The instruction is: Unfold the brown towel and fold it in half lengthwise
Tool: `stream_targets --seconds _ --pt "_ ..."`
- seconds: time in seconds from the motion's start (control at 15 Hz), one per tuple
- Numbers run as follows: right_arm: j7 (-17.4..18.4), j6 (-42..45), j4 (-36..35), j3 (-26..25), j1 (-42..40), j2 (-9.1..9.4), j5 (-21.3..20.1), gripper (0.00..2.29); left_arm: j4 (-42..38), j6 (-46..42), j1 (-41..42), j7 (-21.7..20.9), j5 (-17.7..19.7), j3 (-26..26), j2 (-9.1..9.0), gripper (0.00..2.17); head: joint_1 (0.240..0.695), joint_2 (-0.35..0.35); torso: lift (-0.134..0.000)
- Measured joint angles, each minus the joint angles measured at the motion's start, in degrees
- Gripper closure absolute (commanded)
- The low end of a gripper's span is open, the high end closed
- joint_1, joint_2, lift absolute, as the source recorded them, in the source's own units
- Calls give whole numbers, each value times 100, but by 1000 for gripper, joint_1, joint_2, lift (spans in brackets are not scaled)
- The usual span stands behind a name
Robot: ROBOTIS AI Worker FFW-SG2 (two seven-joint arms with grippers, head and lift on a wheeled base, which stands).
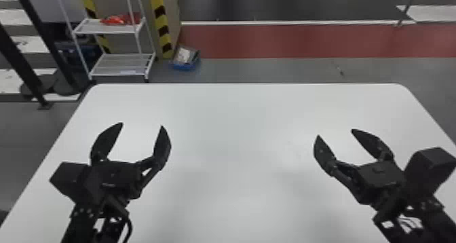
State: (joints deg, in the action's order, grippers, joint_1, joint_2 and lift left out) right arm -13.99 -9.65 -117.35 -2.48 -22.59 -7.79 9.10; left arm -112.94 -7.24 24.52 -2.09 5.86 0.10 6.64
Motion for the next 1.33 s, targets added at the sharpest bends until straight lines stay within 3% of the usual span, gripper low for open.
stream_targets --seconds 1.33 --pt "-7 -13 -26 -39 -74 16 92 167 -114 53 74 14 -6 8 9 80 695 28 -125"
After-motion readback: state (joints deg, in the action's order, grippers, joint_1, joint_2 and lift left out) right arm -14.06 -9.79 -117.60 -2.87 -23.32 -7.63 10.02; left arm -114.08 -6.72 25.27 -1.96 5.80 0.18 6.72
